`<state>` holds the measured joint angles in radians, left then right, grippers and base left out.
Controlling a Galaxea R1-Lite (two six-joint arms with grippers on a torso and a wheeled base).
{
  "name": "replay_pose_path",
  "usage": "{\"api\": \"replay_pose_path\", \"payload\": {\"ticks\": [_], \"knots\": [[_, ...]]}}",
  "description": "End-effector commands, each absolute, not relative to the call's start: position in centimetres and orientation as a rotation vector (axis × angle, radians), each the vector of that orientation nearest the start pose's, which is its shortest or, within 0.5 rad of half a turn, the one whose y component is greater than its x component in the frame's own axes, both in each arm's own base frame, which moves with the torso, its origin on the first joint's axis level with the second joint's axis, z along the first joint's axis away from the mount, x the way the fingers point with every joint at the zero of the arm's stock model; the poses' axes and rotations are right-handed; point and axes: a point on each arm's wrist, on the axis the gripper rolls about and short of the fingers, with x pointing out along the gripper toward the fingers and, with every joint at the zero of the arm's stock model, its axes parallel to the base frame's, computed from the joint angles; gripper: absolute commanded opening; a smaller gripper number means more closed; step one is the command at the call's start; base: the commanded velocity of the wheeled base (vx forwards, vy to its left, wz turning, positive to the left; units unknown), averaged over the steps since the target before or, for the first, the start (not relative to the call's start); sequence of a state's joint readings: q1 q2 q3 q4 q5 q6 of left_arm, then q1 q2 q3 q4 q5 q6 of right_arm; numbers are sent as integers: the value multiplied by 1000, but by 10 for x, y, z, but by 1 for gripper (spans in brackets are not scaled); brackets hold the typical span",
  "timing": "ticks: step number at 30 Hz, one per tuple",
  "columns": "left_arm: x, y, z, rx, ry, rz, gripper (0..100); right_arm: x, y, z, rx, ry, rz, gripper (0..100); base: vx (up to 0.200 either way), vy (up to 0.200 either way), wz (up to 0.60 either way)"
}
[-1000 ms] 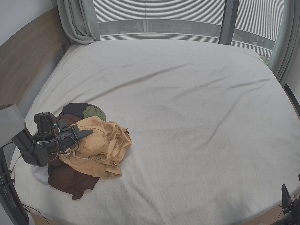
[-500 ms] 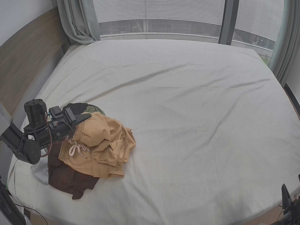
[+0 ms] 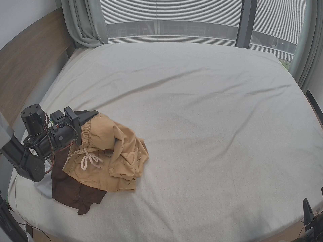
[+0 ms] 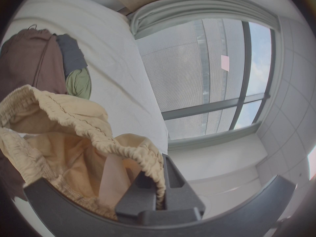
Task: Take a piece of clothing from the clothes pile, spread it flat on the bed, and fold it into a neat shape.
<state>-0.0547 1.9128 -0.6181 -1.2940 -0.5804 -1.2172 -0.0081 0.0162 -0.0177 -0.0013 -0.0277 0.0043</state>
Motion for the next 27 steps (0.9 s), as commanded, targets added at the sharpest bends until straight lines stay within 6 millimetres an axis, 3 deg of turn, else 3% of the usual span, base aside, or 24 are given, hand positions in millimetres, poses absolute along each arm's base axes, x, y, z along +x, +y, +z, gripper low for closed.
{"api": "replay_pose_path", "payload": {"ticks": [1,15,27], "knots": [[322,-39,142,-1249,356,-553,0,-22,0,76,4,12,-35,100,0,0,0],[310,-85,157,-1297,369,-641,0,-22,0,76,6,12,-34,100,0,0,0],[295,-100,185,-1433,404,-717,0,-22,0,76,6,12,-35,100,0,0,0]]}}
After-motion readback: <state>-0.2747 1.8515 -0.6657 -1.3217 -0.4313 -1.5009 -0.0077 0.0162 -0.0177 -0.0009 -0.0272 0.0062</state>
